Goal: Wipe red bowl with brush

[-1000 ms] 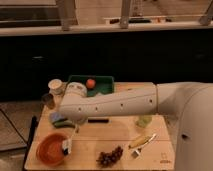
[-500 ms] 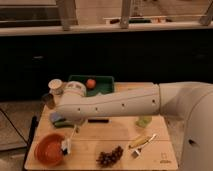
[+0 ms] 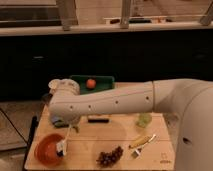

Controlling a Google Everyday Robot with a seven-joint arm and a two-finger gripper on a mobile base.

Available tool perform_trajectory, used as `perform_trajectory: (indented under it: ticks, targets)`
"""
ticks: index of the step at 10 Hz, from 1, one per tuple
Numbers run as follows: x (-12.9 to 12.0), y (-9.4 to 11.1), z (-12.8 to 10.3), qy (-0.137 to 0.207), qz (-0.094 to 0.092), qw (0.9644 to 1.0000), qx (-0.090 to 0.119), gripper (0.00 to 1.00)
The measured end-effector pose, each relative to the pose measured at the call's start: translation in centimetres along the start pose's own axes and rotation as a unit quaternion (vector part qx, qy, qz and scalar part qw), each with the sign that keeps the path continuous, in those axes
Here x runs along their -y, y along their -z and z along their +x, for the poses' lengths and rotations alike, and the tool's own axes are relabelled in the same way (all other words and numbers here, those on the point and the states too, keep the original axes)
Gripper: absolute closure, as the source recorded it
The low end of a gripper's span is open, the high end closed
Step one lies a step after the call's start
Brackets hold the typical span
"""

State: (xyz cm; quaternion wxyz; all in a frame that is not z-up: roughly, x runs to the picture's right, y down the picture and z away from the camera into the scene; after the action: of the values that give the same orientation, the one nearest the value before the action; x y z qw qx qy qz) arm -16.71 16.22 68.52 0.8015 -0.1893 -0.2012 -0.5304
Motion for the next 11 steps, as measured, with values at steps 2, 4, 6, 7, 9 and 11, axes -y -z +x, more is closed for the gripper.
perform_trajectory:
  ticks: [2,4,6,7,9,11]
  targets:
    - [1.3,-0.6,-0.3,0.009,0.002,0.9999,0.012,1.00]
    - [2.2,-1.7,-0.6,0.015,0.009,0.9997,0.017,1.00]
    - [2.6,-3.0,-0.4,0.015,0.017,0.9997,0.013,1.00]
    - [2.6,-3.7,-0.2,0.016,0.019,0.9996,0.012,1.00]
    - [2.1,-5.5,0.6,0.011,0.017,0.9997,0.012,1.00]
    - [2.2,-6.1,1.3,0.006,0.008,0.9999,0.005,1.00]
